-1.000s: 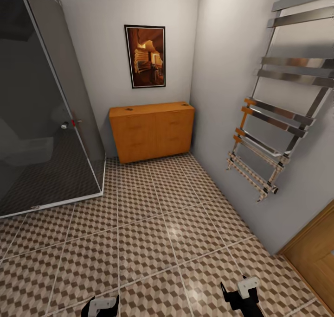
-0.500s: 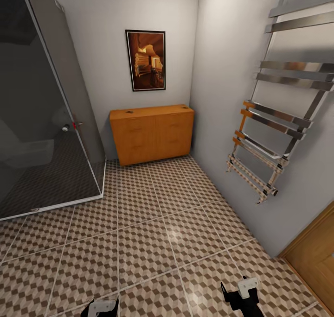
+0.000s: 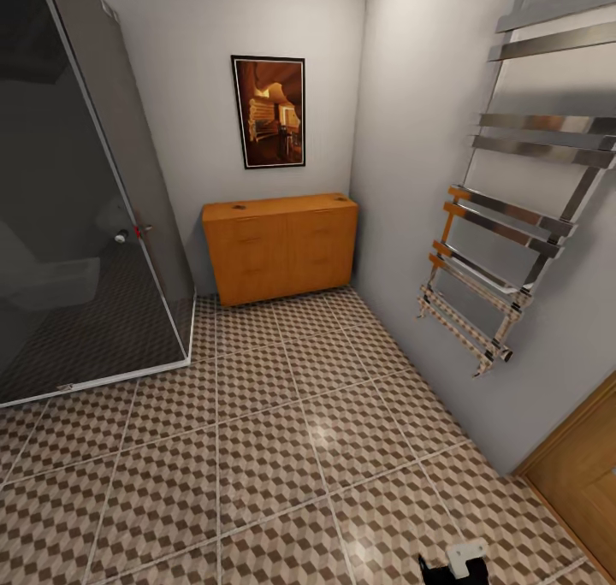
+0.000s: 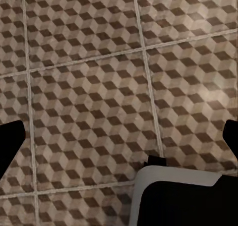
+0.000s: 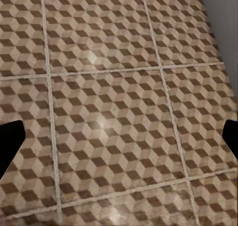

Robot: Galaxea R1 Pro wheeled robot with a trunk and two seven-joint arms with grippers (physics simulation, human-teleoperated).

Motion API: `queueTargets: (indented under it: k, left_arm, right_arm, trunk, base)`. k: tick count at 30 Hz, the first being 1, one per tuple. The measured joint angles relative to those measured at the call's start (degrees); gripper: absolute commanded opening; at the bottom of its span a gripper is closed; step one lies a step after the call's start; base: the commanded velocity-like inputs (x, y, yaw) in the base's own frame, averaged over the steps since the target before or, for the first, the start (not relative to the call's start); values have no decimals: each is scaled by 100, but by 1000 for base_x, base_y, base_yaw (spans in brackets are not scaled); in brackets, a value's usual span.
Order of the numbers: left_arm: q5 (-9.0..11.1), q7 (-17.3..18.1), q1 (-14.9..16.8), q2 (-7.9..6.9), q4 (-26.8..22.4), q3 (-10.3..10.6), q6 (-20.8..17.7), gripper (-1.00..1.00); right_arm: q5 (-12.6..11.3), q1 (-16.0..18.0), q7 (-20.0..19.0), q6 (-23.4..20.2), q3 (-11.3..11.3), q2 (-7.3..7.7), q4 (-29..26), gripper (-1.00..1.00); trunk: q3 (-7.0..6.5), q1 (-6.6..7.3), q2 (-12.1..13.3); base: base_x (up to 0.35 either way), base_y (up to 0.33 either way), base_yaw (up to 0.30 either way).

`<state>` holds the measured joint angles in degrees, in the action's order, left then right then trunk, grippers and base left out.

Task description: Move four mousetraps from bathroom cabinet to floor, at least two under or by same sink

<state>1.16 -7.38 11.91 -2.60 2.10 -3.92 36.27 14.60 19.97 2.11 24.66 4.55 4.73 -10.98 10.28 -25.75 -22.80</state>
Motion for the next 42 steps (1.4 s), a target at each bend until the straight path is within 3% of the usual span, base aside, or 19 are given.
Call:
queueTargets:
  k: [4, 10, 19, 26, 30, 36, 42]
  left_arm:
    - [7, -162, -354, -25, 9, -3, -37, 100]
    - [16, -215, -658, -30, 9, -5, -50, 100]
    - [29, -248, -806, -24, 7, -15, -54, 100]
    - [40, -257, -820, -15, 5, -30, -55, 100]
    - [54, -256, -824, 16, 0, -39, -54, 100]
    - [87, -267, -823, 32, -3, -52, -48, 100]
    - [120, -269, -823, 32, -3, -250, -46, 100]
  right_arm:
    - [-6, -11, 325, -199, -2, 1, 672, 100]
    - [-79, -309, 501, -283, 34, -5, 938, 100]
    - [-631, -704, 517, -322, 388, 4, 1019, 100]
    - [-752, -1073, 324, -295, 445, -2, 1022, 100]
    - [-769, -1295, -103, -283, 445, -1, 1021, 100]
    - [-780, -1555, -276, -271, 443, -2, 1022, 100]
    - [-779, -1589, -290, -271, 443, 0, 1022, 100]
  trunk:
    - [0, 0, 0]
    - [0, 0, 0]
    - [-1, 0, 0]
    - [-1, 0, 0]
    - [0, 0, 0]
    - [-1, 0, 0]
    - [-1, 0, 0]
  base:
    - [0, 0, 0]
    - [0, 0, 0]
    - [0, 0, 0]
    - [0, 0, 0]
    - [0, 0, 0]
    - [0, 0, 0]
    - [0, 0, 0]
